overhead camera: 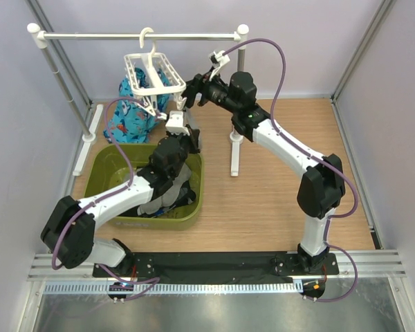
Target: Remove the socks clipped to the hanger
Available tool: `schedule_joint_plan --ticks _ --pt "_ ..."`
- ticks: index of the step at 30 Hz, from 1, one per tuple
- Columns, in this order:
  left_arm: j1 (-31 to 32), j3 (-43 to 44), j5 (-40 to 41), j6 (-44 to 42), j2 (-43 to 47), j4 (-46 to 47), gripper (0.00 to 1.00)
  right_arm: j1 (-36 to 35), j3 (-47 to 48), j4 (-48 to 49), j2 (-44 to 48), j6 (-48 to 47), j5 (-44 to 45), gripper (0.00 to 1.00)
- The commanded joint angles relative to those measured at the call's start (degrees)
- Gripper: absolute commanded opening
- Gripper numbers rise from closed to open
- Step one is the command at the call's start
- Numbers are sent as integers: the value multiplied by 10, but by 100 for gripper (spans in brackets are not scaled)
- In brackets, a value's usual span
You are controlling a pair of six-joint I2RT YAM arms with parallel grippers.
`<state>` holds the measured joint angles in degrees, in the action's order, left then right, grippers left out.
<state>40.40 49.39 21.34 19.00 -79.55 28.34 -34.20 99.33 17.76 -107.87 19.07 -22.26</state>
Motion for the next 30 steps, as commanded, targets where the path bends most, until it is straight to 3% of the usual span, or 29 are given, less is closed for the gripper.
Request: schedule_joint_plan --ticks 1,8,13,19,27,30 --pt "6 19 16 -8 -3 35 0 -10 13 33 14 -25 -8 76" --pt "6 19 20 -7 -4 34 0 -17 -20 60 41 -37 -13 78" --pt "9 21 20 -5 -2 33 0 -31 -3 32 35 -69 68 76" --pt "12 26 26 -12 -3 30 0 -40 22 15 27 -83 126 61" --pt "17 29 30 -19 -5 28 0 -47 29 25 27 -83 165 57" --pt "18 32 30 -20 -6 27 0 -50 39 20 20 -82 166 50"
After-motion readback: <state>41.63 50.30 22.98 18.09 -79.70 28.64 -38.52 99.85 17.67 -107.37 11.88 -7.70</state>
